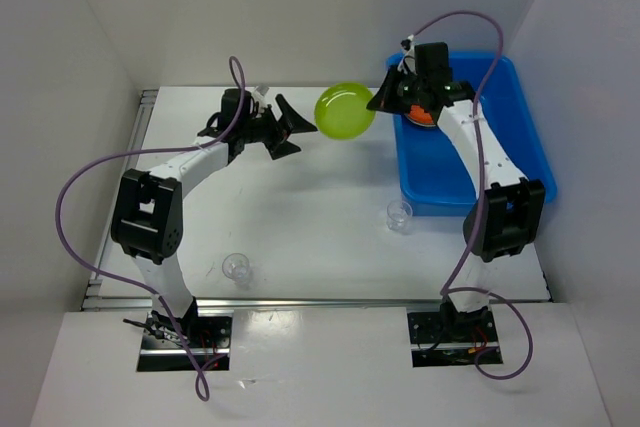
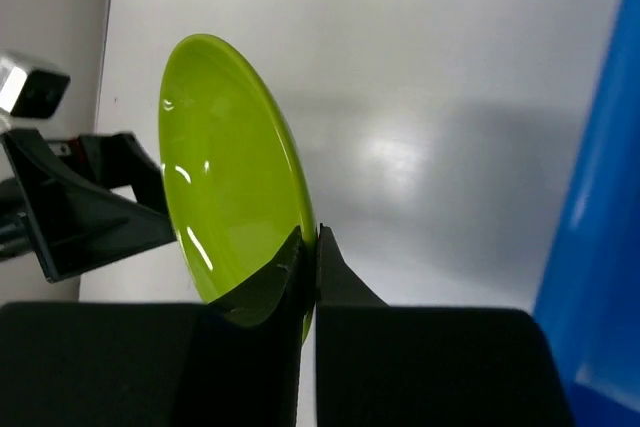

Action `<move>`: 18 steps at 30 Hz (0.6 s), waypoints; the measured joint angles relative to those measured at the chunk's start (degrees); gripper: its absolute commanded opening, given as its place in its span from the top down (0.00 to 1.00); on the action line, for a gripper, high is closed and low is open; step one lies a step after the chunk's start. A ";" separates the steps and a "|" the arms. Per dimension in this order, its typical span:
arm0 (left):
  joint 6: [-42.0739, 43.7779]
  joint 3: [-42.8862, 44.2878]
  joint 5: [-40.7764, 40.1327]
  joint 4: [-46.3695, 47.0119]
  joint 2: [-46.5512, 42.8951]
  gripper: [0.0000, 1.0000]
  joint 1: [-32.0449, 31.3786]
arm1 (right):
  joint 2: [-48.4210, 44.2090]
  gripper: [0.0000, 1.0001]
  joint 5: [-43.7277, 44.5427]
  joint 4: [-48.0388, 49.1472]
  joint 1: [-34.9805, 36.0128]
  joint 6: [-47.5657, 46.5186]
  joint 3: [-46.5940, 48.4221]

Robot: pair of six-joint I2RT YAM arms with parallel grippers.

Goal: Place the mixed dishes into the plastic bin

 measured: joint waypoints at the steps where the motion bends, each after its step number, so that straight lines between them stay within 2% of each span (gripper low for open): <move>1: 0.52 0.02 -0.66 -0.22 0.00 0.00 0.22 | 0.11 0.99 1.75 -0.79 -0.37 -0.48 1.99; 4: 2.60 -0.20 -2.93 -1.40 -0.31 0.00 1.81 | 1.20 0.99 7.72 -2.56 -3.41 -0.48 8.41; 8: 4.74 -2.51 -5.70 -3.13 -2.71 0.00 4.72 | 4.61 0.99 17.92 -4.44 -10.82 0.02 16.11; 12: 6.60 -4.59 -7.02 -4.04 -5.29 0.00 6.67 | 8.96 0.99 28.46 -6.54 -16.59 0.24 18.82; 18: 7.98 -6.47 -7.19 -4.74 -6.16 0.00 7.91 | 18.93 0.99 36.65 -10.93 -17.20 0.39 20.28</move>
